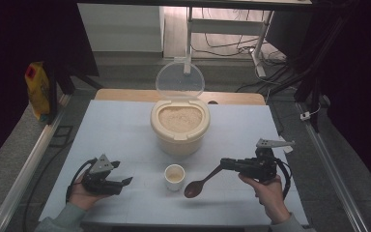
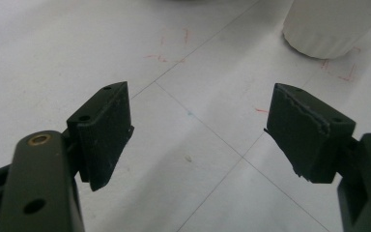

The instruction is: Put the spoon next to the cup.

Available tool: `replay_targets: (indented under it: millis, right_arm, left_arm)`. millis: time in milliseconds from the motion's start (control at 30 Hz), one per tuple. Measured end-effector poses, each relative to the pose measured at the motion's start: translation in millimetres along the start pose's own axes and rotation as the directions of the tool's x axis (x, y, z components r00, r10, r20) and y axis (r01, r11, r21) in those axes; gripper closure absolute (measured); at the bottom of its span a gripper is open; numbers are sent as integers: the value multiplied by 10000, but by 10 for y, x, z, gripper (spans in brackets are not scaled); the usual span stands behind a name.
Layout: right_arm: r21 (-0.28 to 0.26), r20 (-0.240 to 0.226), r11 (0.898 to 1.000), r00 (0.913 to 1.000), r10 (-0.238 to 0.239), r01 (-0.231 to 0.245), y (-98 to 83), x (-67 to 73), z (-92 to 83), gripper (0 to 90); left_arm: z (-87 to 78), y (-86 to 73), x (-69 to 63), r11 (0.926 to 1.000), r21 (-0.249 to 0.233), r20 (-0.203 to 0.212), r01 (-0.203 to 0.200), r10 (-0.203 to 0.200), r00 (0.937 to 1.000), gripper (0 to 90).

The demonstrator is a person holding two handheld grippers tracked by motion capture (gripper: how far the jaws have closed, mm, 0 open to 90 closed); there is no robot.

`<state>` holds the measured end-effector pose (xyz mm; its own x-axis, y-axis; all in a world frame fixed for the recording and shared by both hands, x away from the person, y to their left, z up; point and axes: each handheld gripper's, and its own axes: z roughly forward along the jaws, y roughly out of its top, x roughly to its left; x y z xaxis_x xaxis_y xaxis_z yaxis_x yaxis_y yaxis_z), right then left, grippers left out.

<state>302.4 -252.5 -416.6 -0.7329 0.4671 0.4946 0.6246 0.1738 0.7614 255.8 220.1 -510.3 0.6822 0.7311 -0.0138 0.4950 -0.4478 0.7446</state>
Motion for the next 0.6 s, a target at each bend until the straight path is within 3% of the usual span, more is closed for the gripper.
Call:
replay_targets:
  millis: [333, 600]
  right_arm:
    - [1108, -329, 9937, 9992, 209, -172, -40, -30, 224, 833]
    - [1646, -283, 9858, 9988, 390, -338, -44, -100, 385, 832]
  left_arm:
    - [3, 0, -3, 10000, 12, 3, -16, 16, 10000, 238]
    - [2, -2, 2, 10000, 33, 14, -31, 31, 10000, 238]
